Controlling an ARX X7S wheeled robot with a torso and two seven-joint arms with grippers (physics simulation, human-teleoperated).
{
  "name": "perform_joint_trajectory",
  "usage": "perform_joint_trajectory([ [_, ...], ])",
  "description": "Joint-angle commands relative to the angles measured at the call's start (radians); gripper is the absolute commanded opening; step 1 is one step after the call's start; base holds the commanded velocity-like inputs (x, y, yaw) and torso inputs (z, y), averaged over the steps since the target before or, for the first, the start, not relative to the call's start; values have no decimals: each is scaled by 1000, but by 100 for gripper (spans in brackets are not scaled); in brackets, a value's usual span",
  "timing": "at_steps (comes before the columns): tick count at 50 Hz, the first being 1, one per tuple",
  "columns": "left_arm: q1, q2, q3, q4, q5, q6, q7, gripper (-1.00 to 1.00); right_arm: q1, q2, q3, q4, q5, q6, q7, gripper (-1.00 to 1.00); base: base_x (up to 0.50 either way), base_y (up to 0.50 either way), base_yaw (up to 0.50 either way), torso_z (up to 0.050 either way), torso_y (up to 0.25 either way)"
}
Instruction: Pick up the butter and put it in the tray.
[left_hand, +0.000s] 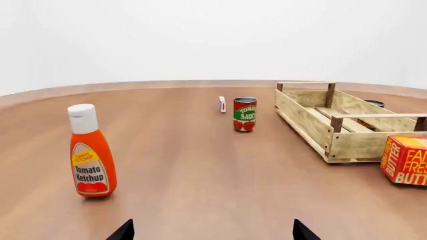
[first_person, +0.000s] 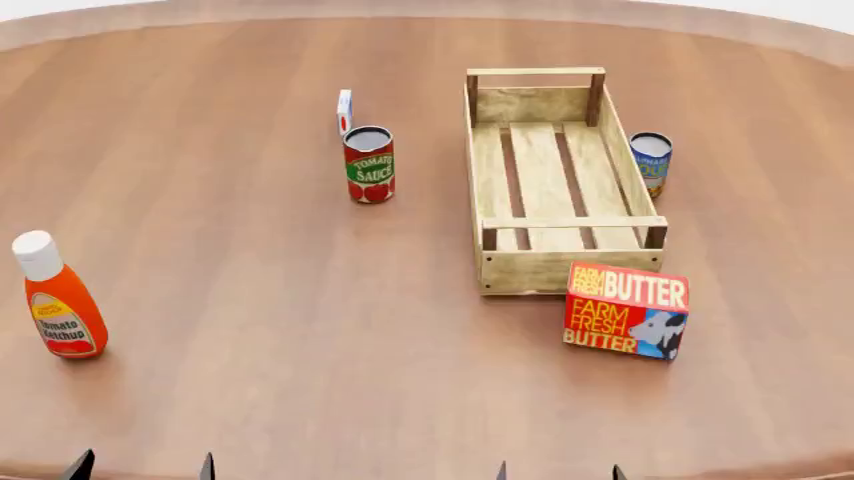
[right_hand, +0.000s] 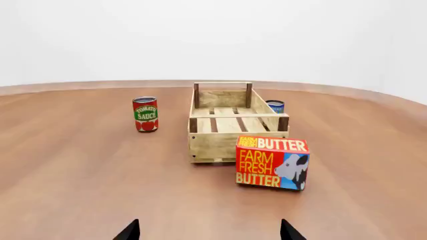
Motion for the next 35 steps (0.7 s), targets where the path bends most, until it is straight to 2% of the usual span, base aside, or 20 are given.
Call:
perform_joint_trajectory([
  [1,14,-18,22,38,-29,2,0,100,1,16,-21,7,26,-4,8,100,0,0,0,0,0],
  [2,9,-25,40,47,10,-25,-25,100,3,20,-24,4,31,7,18,100,0,0,0,0,0],
  [3,9,-26,40,43,-11,-17,-20,100,3,22,-28,0,35,13,26,100,0,0,0,0,0],
  [4,13,-24,29,49,-95,-3,20,100,2,25,-30,-9,45,24,30,100,0,0,0,0,0],
  [5,8,-31,33,69,-106,-64,17,100,4,27,-31,-7,50,29,36,100,0,0,0,0,0],
  [6,2,-39,55,61,-44,-28,-13,100,12,24,-14,7,105,25,23,100,0,0,0,0,0],
  [8,-6,-40,55,85,-58,-66,-22,100,15,34,-13,-1,105,37,41,100,0,0,0,0,0],
  [13,16,-58,62,238,-84,-90,-28,100,-10,56,-19,-187,113,141,79,100,0,0,0,0,0],
  [17,26,-79,59,370,-100,-166,-39,100,-22,71,-28,-312,106,201,103,100,0,0,0,0,0],
  [19,31,-91,57,435,-92,-184,-49,100,-19,95,-65,-414,22,283,138,100,0,0,0,0,0],
  [26,27,-124,57,686,-87,-314,-74,100,-15,105,-69,-619,28,411,156,100,0,0,0,0,0],
  [35,39,-139,50,814,-111,-366,-92,100,12,121,-73,-801,23,590,189,100,0,0,0,0,0],
])
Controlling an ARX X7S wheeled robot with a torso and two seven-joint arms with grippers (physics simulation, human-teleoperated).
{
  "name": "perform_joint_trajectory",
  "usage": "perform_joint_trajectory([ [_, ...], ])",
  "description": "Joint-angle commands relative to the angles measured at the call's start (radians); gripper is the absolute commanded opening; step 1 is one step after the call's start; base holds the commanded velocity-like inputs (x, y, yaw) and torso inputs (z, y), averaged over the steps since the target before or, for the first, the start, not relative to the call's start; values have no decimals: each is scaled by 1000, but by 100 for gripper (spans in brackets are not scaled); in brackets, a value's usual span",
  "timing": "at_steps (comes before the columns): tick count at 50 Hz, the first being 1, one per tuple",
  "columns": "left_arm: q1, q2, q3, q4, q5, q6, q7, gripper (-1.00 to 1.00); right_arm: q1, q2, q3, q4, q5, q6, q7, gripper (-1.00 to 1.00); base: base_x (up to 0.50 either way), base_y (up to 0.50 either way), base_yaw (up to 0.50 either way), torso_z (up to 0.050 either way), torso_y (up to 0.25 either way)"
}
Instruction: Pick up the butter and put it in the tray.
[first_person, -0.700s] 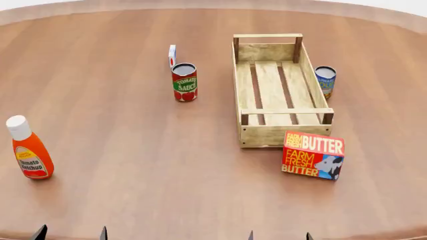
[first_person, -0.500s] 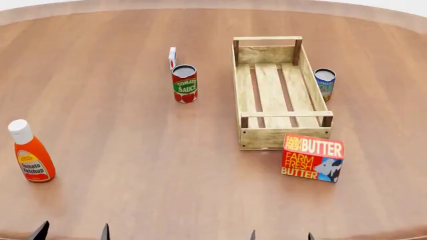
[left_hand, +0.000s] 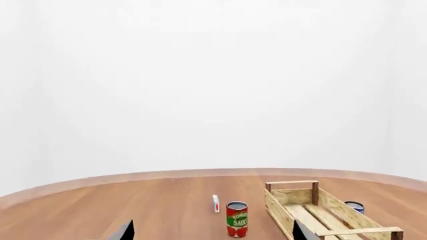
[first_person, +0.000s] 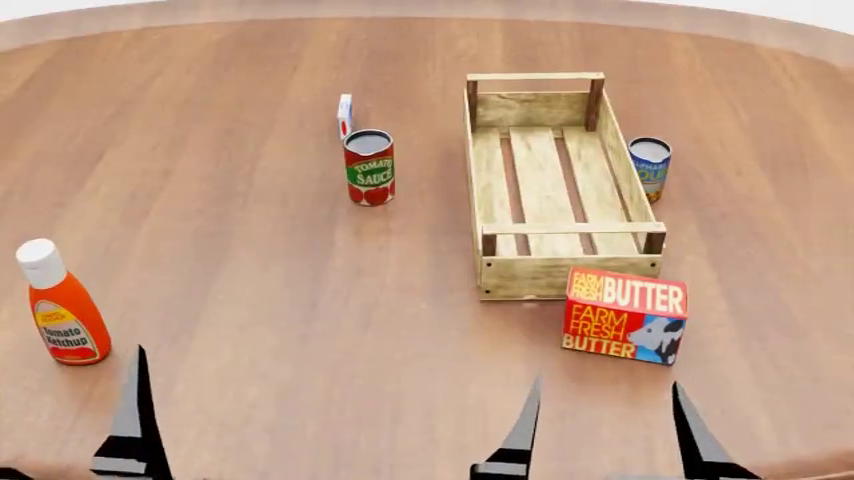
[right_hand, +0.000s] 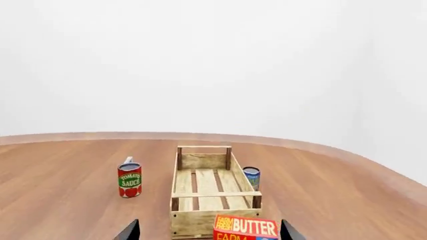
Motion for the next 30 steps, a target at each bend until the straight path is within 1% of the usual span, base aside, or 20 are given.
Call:
perform_joint_trajectory([
  [1,10,-30,-2,217,-31,-103,-21,100,21,32,-24,-246,-26,206,45,100,0,0,0,0,0],
  [4,6,-34,-8,228,-36,-118,-29,100,19,37,-17,-266,-8,205,37,100,0,0,0,0,0],
  [5,3,-36,-10,237,-41,-127,-30,100,24,45,-31,-273,-28,229,46,100,0,0,0,0,0],
  [7,0,-38,-16,247,-46,-134,-35,100,20,50,-31,-281,-33,221,50,100,2,0,0,0,0],
  [9,-1,-41,-16,249,-45,-133,-38,100,18,55,-35,-286,-37,219,54,100,238,0,0,0,0],
  [30,1,-60,3,271,-65,-144,-57,100,29,74,-47,-311,-31,245,71,100,497,0,0,0,0],
])
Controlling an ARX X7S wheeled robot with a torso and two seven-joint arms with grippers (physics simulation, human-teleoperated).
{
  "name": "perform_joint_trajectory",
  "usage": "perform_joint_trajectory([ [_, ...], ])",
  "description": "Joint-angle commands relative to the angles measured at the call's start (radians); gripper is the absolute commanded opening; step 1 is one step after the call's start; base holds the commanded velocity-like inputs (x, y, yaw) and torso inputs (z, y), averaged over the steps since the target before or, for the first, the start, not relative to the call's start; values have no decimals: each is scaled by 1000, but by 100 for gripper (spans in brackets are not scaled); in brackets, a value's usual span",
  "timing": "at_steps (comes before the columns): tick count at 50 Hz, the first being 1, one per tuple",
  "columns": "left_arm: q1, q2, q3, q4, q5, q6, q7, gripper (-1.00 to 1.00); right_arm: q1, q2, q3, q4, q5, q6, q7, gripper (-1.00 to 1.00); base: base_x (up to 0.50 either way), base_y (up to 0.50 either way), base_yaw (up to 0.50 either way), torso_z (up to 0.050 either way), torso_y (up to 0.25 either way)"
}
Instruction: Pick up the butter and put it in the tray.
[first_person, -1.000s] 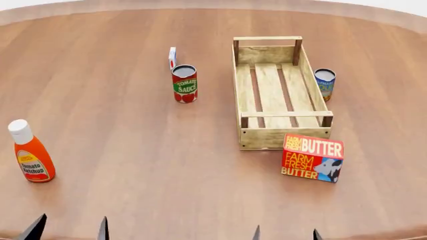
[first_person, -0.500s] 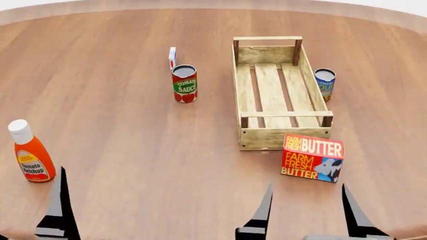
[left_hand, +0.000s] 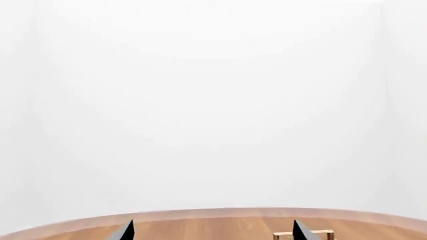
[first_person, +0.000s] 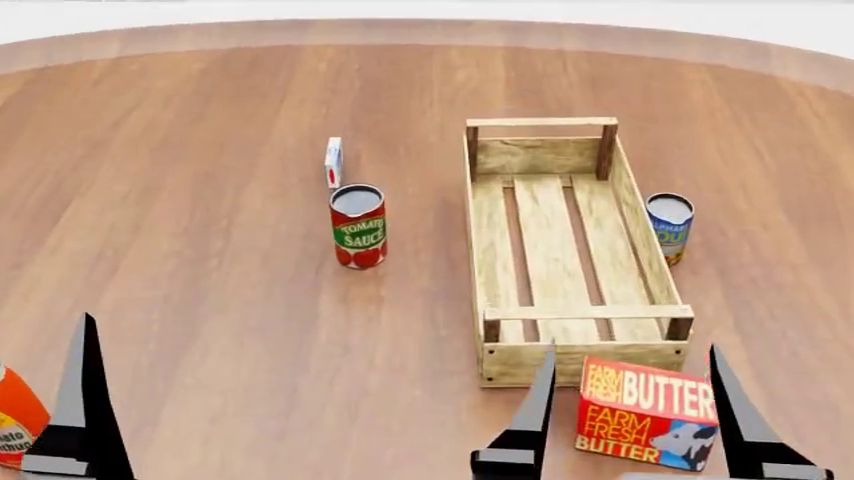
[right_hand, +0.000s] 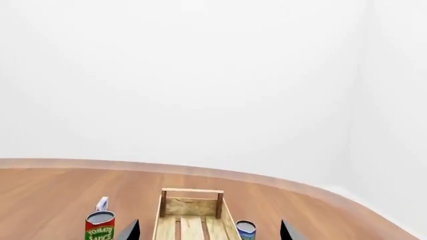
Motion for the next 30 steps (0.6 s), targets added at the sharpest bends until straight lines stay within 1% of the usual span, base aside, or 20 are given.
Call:
perform_joint_trajectory([
  [1,1,-12,9,23,-13,-17,-10,100,8,11,-8,-31,2,29,11,100,500,0,0,0,0],
  [30,2,-32,33,25,-39,-19,-29,100,14,23,-21,-37,22,34,32,100,500,0,0,0,1],
])
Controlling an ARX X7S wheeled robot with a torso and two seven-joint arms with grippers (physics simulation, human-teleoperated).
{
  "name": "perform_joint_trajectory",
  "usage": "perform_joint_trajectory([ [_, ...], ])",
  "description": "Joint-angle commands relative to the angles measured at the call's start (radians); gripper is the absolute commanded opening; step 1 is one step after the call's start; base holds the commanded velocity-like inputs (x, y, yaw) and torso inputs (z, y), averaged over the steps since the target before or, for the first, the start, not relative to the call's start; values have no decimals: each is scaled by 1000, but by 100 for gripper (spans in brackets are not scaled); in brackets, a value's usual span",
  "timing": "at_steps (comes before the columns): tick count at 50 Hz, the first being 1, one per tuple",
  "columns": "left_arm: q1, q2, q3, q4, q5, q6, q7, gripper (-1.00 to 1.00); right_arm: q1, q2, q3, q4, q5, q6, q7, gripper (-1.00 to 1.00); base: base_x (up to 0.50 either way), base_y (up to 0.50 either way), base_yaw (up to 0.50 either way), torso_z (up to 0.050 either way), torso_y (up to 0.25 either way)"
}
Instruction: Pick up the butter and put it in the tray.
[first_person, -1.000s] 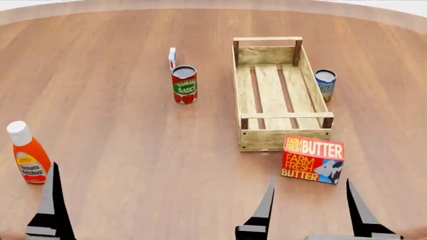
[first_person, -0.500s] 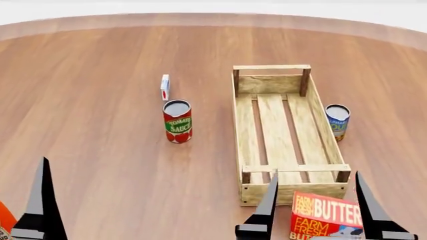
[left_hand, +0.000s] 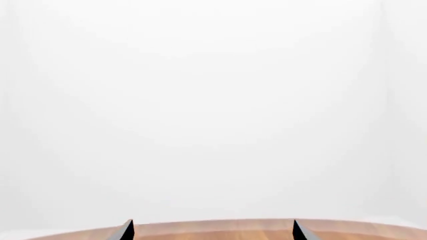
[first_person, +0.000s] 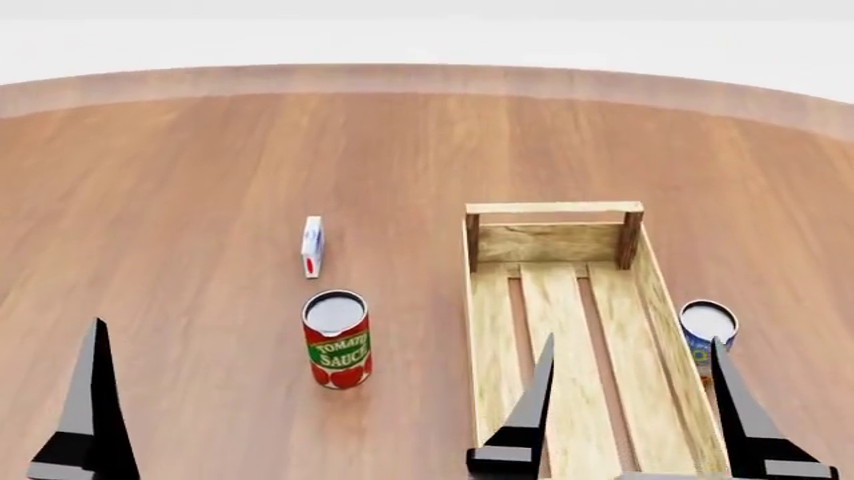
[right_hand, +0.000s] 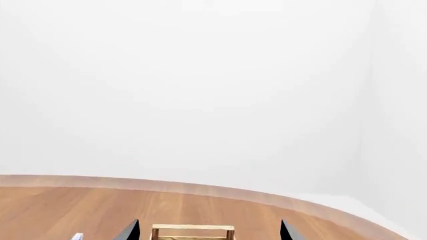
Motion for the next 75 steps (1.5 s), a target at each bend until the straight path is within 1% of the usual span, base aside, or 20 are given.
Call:
perform_joint_trajectory([
  [1,1,-8,11,2,-6,1,-9,100,2,4,-4,-3,10,5,7,100,500,0,0,0,0],
  [8,3,-12,18,1,-10,3,-13,100,3,-8,22,1,40,12,12,100,429,0,0,0,1],
  [9,3,-13,18,1,-11,3,-14,100,-19,-6,26,4,60,-58,-6,100,0,0,0,0,0],
  [11,2,-14,19,2,-12,1,-16,100,-14,-12,34,8,69,-27,1,100,0,0,0,0,0],
  [12,2,-14,20,0,-12,3,-17,100,-22,-20,46,17,88,-68,-6,100,0,0,0,0,0],
  [13,3,-15,22,-1,-12,4,-17,100,-23,-19,51,17,108,-66,-18,100,0,0,0,0,0],
  [14,4,-16,25,-2,-10,5,-18,100,-36,-23,62,18,134,-104,-32,100,-70,-500,0,0,0],
  [17,2,-18,26,0,-13,2,-20,100,-27,-14,53,12,125,-76,-24,100,-73,-500,0,0,0],
  [38,5,-33,24,3,-31,7,-35,100,-32,2,48,22,146,-90,-12,100,-71,-500,0,0,0],
  [47,3,-40,4,1,-52,6,-41,100,-28,9,44,20,140,-64,9,100,-46,-500,0,0,0],
  [50,2,-41,8,1,-54,6,-43,100,-10,13,35,24,87,16,64,100,0,-500,0,0,0],
  [53,2,-43,19,-11,-49,13,-41,100,-7,7,53,35,73,44,96,100,0,-478,0,0,0],
  [55,2,-45,21,-8,-50,11,-42,100,-2,34,12,25,18,65,118,100,0,-29,0,0,0],
  [58,2,-46,25,-12,-50,12,-43,100,-6,33,19,2,34,77,114,100,0,0,0,0,0],
  [62,1,-50,26,-8,-56,5,-45,100,-16,43,22,-11,49,53,98,100,0,0,0,0,0],
  [63,-1,-49,25,-12,-60,6,-45,100,-32,41,34,-5,63,13,91,100,0,0,0,0,0],
  [66,-1,-49,33,-16,-57,8,-47,100,-31,51,20,7,54,17,91,100,0,0,0,0,0],
  [70,0,-52,36,-15,-57,7,-49,100,-12,72,-23,0,24,59,94,100,0,0,464,0,0],
  [75,-1,-56,34,-14,-61,3,-54,100,-5,74,-35,-7,32,74,88,100,0,0,500,0,0],
])
